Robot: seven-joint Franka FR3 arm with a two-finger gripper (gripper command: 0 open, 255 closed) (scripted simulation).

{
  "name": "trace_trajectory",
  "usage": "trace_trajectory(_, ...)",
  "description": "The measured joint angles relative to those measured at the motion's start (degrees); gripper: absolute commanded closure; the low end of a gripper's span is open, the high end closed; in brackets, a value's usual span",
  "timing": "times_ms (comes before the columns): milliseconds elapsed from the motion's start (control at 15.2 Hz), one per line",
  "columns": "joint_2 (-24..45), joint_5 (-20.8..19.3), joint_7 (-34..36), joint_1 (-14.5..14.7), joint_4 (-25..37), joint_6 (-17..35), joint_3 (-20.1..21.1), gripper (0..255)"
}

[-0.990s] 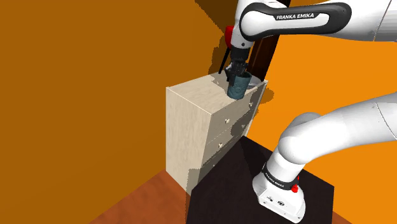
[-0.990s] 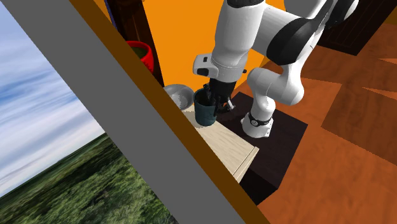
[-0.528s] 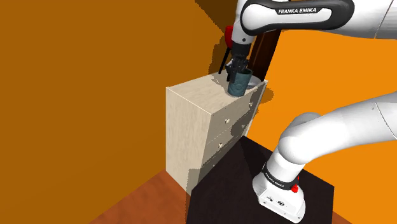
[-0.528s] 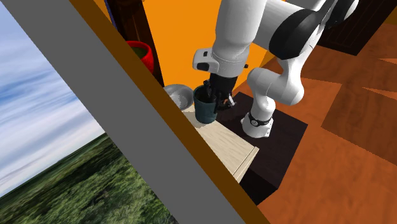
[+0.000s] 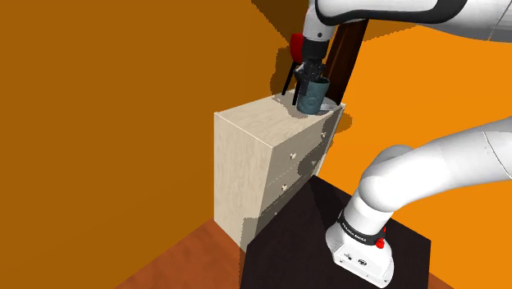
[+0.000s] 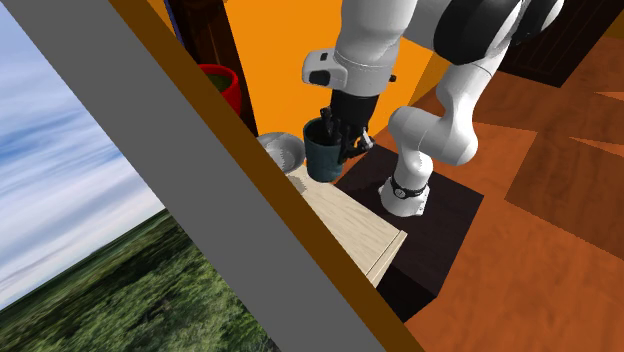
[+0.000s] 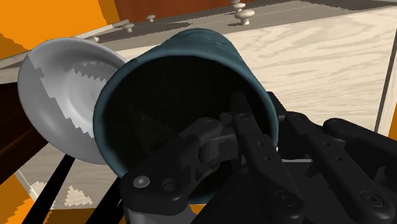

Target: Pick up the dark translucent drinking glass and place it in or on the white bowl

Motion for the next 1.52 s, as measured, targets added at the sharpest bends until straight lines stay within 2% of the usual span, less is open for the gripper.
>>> trace_trajectory(726, 2.57, 0.43, -0.66, 0.12, 10.18, -7.61, 0.53, 255)
trace_trajectory(1518, 14.59, -3.32, -15.76, -2.91, 24.6, -7.68, -11.62, 255)
